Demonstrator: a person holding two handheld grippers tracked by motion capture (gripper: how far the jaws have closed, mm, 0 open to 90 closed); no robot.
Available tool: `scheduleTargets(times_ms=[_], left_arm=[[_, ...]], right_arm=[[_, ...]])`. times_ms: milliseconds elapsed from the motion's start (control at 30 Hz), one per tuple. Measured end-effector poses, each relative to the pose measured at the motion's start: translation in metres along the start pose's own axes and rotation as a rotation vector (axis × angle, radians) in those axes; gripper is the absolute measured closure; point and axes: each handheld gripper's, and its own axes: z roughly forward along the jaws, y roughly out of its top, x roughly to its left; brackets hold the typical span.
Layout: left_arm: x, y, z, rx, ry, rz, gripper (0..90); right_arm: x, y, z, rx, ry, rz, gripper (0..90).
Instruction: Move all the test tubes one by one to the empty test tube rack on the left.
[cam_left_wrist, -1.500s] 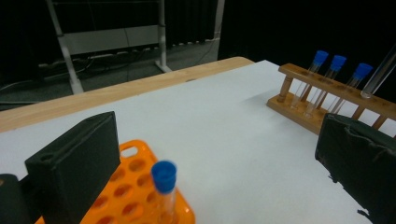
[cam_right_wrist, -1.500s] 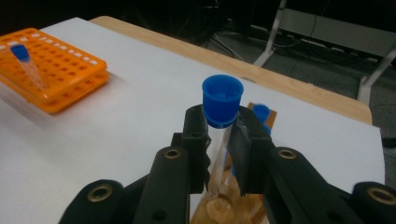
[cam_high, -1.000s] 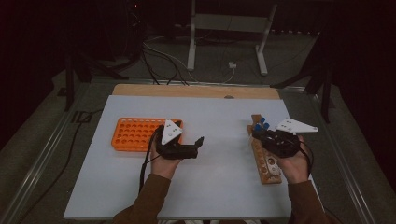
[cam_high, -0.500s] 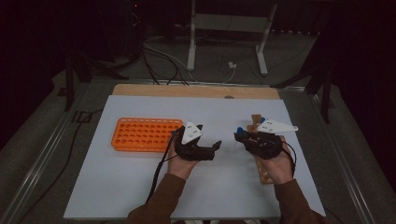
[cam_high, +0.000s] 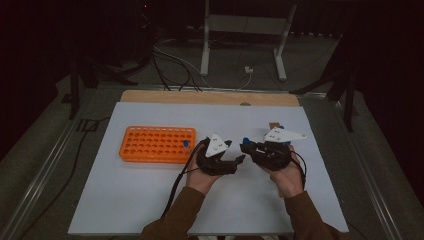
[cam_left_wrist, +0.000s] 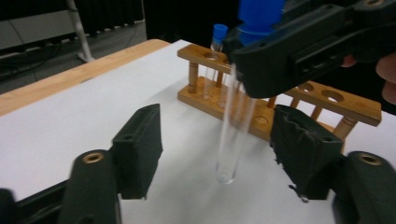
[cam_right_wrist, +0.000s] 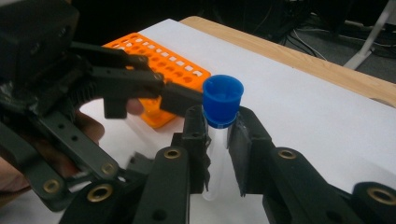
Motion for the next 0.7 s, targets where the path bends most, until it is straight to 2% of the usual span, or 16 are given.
scheduleTargets(times_ms=[100, 433, 700], left_arm=[[-0.0012, -0.0005, 0.0016, 0.002, -0.006, -0.003, 43.4], [-0.0035, -0.0034, 0.0042, 0.004, -0.018, 0.016, 76.3], [-0.0030, -0.0064, 0.0040, 0.004, -0.016, -0.002, 78.2]], right_arm=[[0.0019, 0.0004, 0.0023, 0.001, 0.006, -0.002, 77.3], [0.0049, -0.0007, 0.0070, 0.006, 0.023, 0.006, 77.3], [0.0025, -0.0024, 0.0074, 0.009, 0.045, 0.017, 74.6]])
